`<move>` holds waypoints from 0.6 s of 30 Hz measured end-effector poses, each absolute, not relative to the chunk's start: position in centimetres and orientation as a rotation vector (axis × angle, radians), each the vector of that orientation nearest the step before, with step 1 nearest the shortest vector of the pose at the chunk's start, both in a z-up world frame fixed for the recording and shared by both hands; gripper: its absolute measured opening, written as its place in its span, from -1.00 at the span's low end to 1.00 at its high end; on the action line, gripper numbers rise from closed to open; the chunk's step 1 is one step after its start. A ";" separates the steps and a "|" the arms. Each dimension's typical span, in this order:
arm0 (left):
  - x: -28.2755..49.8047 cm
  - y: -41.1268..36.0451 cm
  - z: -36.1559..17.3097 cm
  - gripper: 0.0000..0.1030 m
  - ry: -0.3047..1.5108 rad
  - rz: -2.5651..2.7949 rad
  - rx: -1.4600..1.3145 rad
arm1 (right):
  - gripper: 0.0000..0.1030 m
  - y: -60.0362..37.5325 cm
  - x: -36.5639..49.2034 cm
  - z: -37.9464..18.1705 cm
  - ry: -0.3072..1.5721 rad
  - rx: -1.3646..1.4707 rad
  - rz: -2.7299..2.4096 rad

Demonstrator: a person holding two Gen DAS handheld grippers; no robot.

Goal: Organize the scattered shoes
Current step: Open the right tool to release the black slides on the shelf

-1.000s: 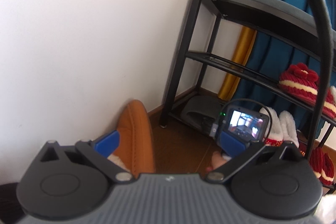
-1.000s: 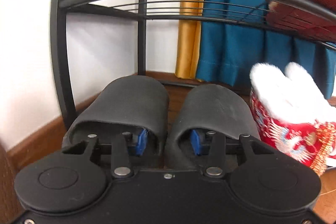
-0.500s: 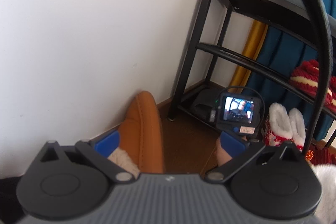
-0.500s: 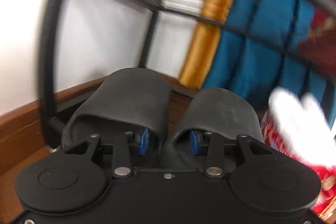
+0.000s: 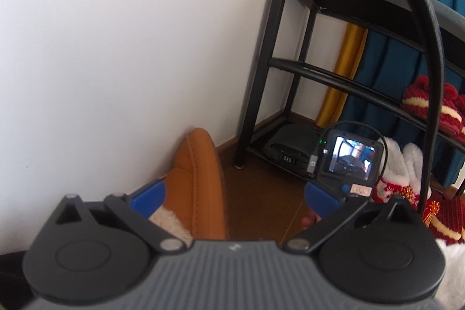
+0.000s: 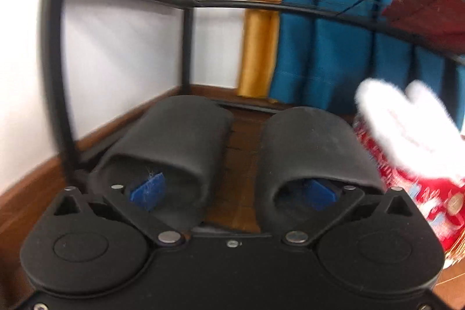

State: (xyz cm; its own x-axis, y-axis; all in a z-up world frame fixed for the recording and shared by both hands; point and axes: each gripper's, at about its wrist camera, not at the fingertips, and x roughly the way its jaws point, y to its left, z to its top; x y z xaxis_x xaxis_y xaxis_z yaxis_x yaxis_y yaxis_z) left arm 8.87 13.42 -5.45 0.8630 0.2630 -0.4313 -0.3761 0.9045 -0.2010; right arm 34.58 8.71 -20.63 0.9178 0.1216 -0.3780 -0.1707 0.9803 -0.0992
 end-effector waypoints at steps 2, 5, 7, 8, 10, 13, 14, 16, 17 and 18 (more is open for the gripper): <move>8.6 13.2 -5.2 0.99 0.398 0.333 -0.279 | 1.00 8.4 33.6 -20.2 0.360 -0.116 0.145; 8.4 13.2 -5.0 0.99 0.389 0.328 -0.279 | 1.00 8.1 32.3 -19.5 0.306 -0.122 0.170; 8.3 13.2 -4.9 0.99 0.384 0.325 -0.282 | 1.00 7.5 31.7 -18.5 0.288 -0.079 0.186; 8.3 13.3 -4.8 0.99 0.383 0.325 -0.284 | 1.00 7.2 31.5 -18.1 0.297 -0.051 0.198; 8.3 13.5 -4.7 0.99 0.380 0.328 -0.295 | 1.00 6.1 30.5 -17.1 0.280 0.001 0.217; 8.3 13.9 -4.8 0.99 0.381 0.333 -0.315 | 0.80 3.0 31.3 -16.1 0.256 0.089 0.198; 8.3 13.9 -4.8 0.99 0.385 0.331 -0.320 | 0.67 1.3 32.7 -16.3 0.298 0.136 0.172; 8.2 13.7 -4.8 0.99 0.383 0.329 -0.309 | 0.44 -1.4 35.1 -17.1 0.388 0.246 0.170; 8.2 13.6 -4.8 0.99 0.380 0.328 -0.301 | 0.39 -2.3 35.6 -17.4 0.409 0.294 0.180; 8.2 13.4 -4.8 0.99 0.377 0.326 -0.292 | 0.42 -3.2 36.0 -17.6 0.422 0.339 0.183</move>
